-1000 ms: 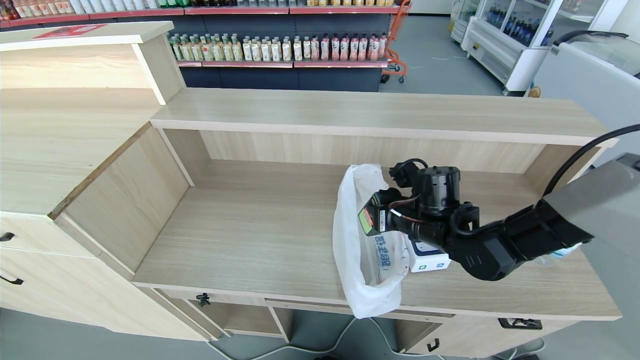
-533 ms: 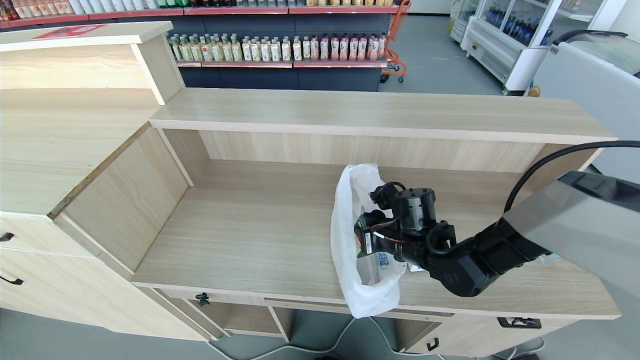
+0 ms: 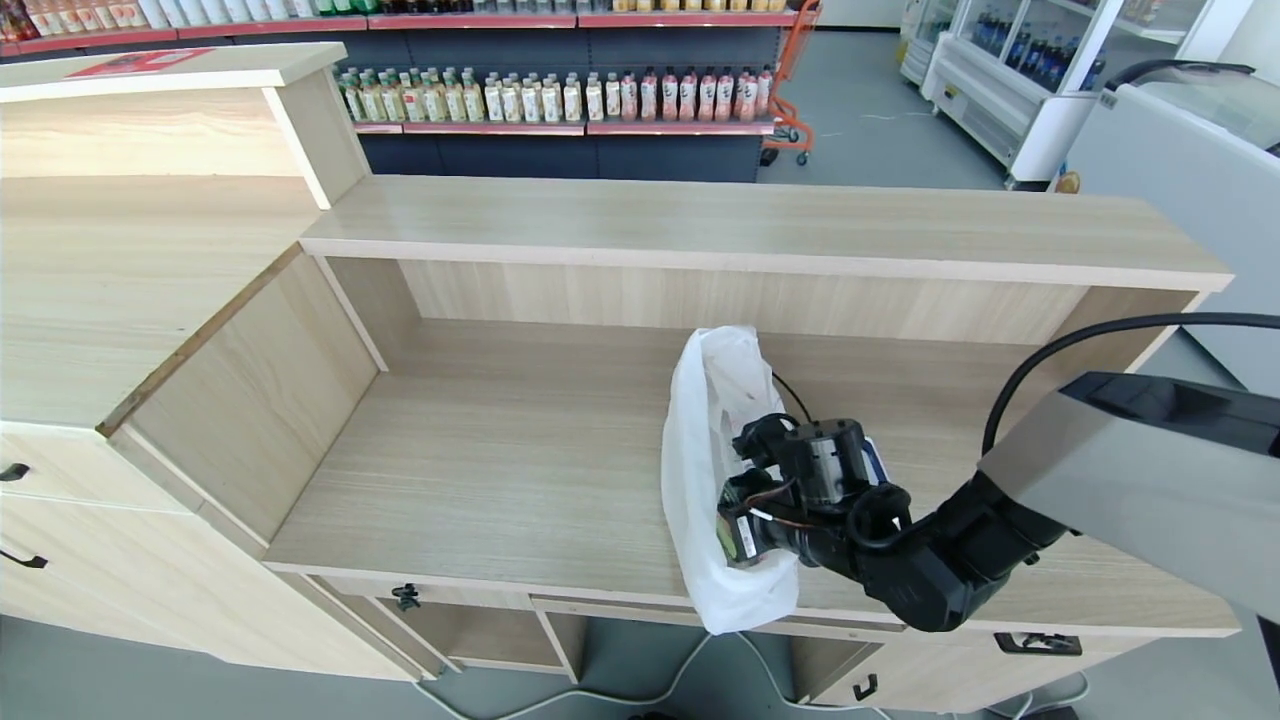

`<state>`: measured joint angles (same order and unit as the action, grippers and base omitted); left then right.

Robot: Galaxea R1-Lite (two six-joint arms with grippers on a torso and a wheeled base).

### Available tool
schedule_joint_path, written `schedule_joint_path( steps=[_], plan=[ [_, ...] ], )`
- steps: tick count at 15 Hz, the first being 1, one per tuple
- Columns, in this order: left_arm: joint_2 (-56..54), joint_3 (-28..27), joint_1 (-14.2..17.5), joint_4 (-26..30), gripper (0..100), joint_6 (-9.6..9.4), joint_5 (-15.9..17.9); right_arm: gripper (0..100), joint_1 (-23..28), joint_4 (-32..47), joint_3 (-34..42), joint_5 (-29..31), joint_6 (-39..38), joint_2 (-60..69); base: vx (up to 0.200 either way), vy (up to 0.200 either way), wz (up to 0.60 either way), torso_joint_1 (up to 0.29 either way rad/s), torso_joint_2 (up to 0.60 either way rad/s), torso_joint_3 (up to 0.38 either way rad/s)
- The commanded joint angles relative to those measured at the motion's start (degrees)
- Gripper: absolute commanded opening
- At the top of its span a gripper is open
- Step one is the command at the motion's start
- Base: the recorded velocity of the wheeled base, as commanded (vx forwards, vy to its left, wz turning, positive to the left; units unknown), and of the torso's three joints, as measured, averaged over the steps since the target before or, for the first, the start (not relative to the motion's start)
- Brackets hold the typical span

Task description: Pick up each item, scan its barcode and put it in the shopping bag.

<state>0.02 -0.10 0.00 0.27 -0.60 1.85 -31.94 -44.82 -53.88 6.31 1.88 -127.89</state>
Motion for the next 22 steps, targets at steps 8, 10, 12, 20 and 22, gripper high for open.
schedule_joint_path(
  steps=[8,10,12,20,22],
  plan=[
    [0.0,0.0,0.0,0.0,0,-0.02,0.0,100,2.5,-2.7,3.1,0.0,5.0,5.7,0.000,0.000,0.00,0.000,0.00,0.000],
    [0.1,0.0,0.0,0.0,0,-0.02,0.0,100,4.0,-2.1,5.9,-0.1,5.2,11.3,0.000,0.000,0.00,0.000,0.00,0.000],
    [0.0,0.0,0.0,0.0,0,-0.02,0.0,100,5.3,-2.0,9.8,-0.4,4.8,17.1,0.000,0.000,0.00,0.000,0.00,0.000],
    [0.0,0.0,0.0,0.0,0,-0.02,0.0,100,11.0,-2.4,14.9,-2.1,-10.1,35.0,0.000,0.000,0.00,0.000,0.00,0.000],
    [0.0,0.0,0.0,0.0,0,-0.02,0.0,100,14.7,0.2,18.7,-1.2,-8.7,41.4,0.000,0.000,0.00,0.000,0.00,0.000]
  ],
)
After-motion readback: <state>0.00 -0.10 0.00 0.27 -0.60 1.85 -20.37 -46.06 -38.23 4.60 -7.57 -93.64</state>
